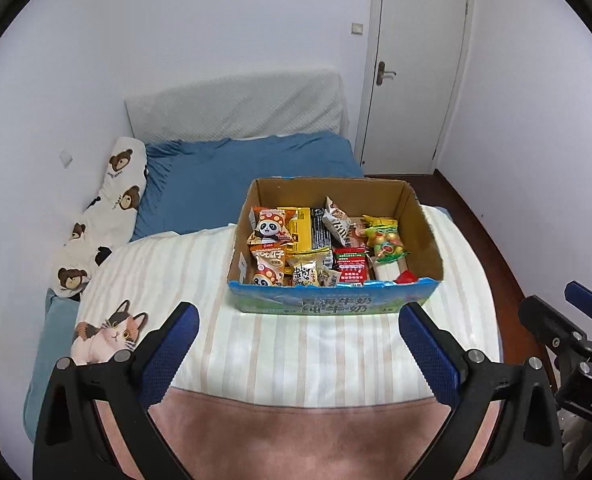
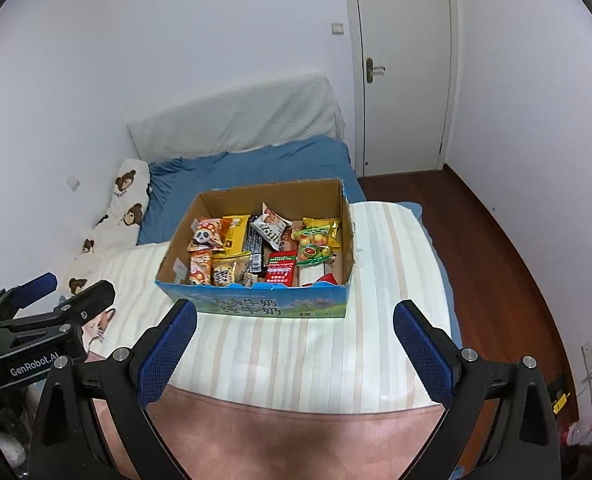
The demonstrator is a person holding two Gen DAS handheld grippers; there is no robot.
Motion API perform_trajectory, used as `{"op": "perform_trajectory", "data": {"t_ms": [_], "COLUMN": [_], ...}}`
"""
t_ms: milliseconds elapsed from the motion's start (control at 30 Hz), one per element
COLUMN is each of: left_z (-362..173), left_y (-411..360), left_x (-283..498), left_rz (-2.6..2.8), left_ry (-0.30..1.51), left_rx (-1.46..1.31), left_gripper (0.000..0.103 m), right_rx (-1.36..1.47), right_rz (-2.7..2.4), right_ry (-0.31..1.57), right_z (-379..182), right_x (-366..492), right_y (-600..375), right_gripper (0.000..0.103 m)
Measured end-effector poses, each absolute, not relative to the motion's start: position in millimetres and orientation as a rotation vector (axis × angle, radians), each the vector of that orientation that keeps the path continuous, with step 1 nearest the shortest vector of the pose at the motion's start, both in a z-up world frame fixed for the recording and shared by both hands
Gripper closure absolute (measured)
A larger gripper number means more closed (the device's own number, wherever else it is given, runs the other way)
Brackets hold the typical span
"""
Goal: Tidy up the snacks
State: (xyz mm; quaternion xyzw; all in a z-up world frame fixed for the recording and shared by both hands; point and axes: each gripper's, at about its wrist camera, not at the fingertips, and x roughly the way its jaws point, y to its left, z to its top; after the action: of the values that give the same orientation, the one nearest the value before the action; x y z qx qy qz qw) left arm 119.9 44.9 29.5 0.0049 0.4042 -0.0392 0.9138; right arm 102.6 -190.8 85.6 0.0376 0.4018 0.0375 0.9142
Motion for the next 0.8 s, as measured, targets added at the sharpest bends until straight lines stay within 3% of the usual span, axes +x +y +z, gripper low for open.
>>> {"op": "perform_trajectory", "data": {"t_ms": [500,800], "left_z": [45,48], "left_y": [50,55], "left_x": [63,64], "left_rz": [-0.096,-0.081], "left_ry": [0.814,0.789], "left_rx": [0.003,0.0], "left_gripper": [0.0,0.0], "right_rx": [0.033,0.037], "right_rz": [0.095,0.09], "right_ry": [0.758,0.762], "right_z": [129,128], "right_x": [23,31], "right_y": [-178,-180], "right_gripper": [0.001,0.0]}}
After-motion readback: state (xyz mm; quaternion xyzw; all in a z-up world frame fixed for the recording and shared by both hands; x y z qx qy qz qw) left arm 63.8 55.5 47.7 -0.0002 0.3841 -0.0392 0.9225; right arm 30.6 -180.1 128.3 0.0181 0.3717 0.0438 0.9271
